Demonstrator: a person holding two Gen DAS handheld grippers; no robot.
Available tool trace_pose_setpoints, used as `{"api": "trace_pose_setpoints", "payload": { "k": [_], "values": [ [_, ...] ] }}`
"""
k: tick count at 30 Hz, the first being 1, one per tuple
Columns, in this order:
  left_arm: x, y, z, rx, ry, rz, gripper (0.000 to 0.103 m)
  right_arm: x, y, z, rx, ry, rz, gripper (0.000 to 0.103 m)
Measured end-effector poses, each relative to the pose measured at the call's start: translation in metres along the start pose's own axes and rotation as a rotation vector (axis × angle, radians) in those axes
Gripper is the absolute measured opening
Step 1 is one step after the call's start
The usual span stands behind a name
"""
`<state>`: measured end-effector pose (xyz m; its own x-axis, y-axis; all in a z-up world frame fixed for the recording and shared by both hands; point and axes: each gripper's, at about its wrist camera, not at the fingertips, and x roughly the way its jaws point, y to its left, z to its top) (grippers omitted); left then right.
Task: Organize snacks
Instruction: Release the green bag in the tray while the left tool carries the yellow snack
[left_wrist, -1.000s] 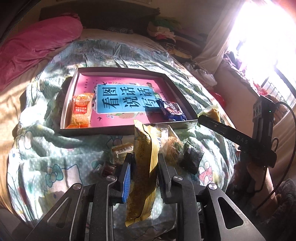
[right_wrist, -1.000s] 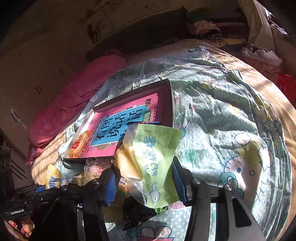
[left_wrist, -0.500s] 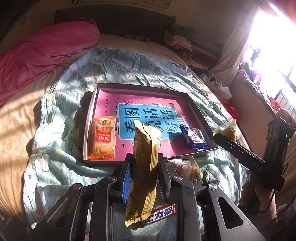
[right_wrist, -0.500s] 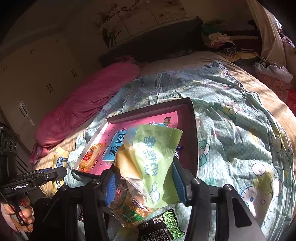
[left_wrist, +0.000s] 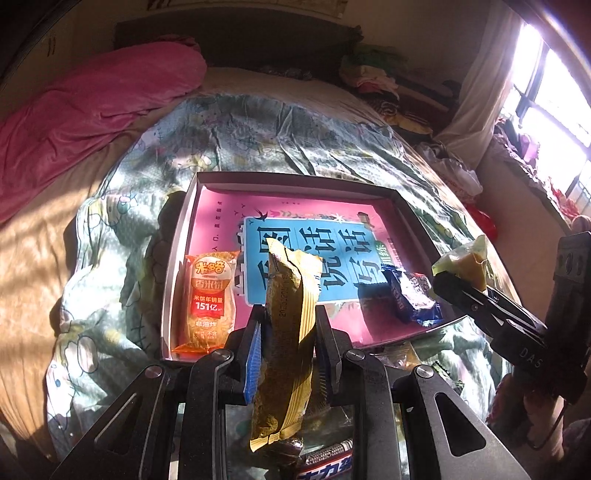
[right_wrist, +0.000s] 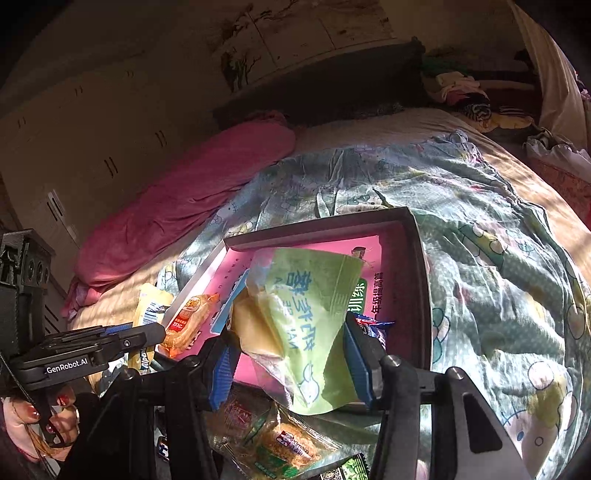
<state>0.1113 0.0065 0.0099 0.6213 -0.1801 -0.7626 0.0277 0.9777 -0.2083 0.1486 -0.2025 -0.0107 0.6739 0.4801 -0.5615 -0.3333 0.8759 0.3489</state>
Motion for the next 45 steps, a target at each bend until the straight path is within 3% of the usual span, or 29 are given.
{"api": "trace_pose_setpoints", "payload": {
  "k": [11, 22, 32, 45],
  "values": [
    [0.023, -0.007, 0.005, 0.033, 0.025, 0.036, 0.026, 0.013, -0.002, 0.004, -0.008, 0.024, -0.001, 0.053],
    [0.038, -0.012, 0.006, 0.054, 0.046, 0.057, 0.026, 0.028, 0.011, 0.000, -0.099, 0.075, -0.043, 0.053],
    [0.044, -0.014, 0.005, 0.058, 0.060, 0.056, 0.026, 0.040, 0.016, -0.010, -0.149, 0.128, -0.067, 0.053],
    [0.046, -0.017, 0.001, 0.062, 0.068, 0.052, 0.026, 0.039, 0.022, -0.015, -0.205, 0.132, -0.106, 0.055]
  ]
}}
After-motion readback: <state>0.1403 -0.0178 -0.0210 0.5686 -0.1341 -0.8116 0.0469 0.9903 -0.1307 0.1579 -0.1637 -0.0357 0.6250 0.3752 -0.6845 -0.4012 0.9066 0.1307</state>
